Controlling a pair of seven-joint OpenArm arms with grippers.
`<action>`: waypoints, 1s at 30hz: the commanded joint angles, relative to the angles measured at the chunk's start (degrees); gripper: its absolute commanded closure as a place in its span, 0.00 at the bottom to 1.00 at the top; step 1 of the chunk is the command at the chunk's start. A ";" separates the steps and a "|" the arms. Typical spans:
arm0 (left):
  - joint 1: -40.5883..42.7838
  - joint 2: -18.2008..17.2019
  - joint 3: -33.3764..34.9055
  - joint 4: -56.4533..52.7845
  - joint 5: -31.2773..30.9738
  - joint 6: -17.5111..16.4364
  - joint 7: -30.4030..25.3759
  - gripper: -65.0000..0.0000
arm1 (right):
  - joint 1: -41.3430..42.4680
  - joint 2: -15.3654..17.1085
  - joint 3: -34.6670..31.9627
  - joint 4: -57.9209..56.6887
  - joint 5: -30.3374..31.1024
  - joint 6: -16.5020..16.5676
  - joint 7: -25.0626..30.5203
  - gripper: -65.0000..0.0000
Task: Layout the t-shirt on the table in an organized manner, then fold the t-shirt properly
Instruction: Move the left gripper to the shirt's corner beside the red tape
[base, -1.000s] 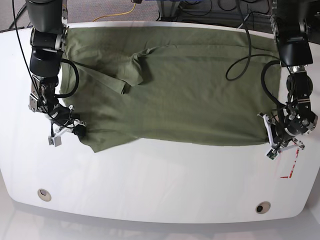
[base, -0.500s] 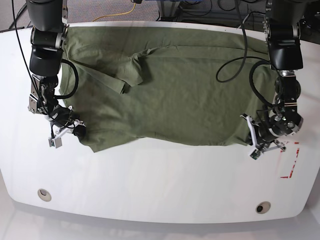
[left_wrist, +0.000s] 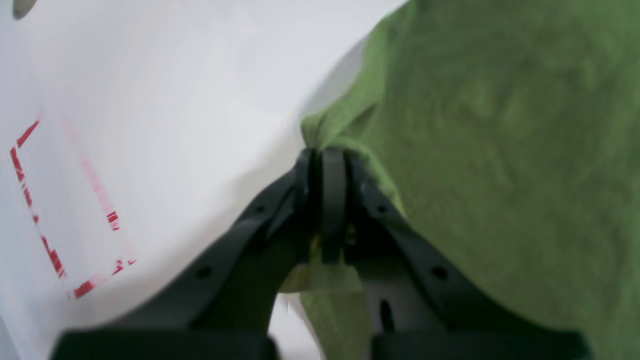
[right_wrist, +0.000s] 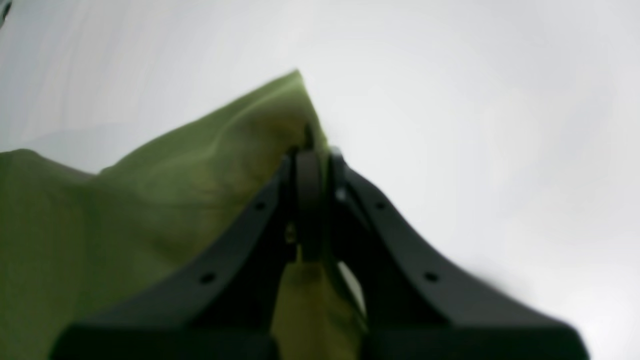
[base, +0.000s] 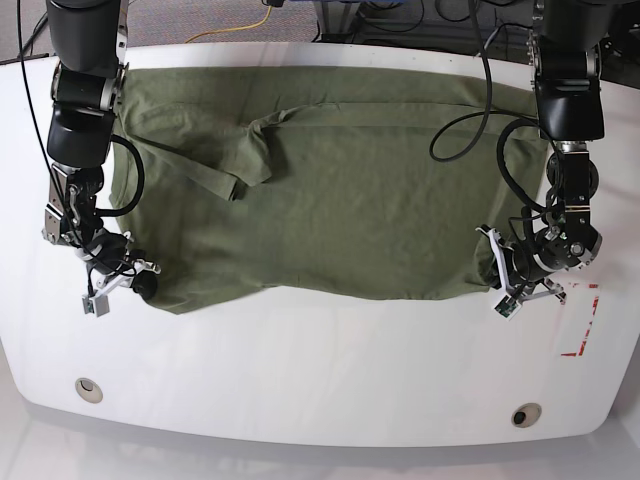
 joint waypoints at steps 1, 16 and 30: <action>-1.67 -1.55 -0.32 1.18 -0.48 0.38 -1.28 1.00 | 1.70 1.76 0.28 1.34 0.72 0.44 -0.53 1.00; -1.15 -2.69 -0.50 5.93 -0.48 0.38 -1.28 1.00 | -3.84 1.67 0.72 16.99 0.72 0.35 -9.15 1.00; 2.02 -2.95 -0.50 12.61 -0.48 0.38 -1.28 1.00 | -7.88 1.85 0.72 24.55 0.81 0.26 -10.99 1.00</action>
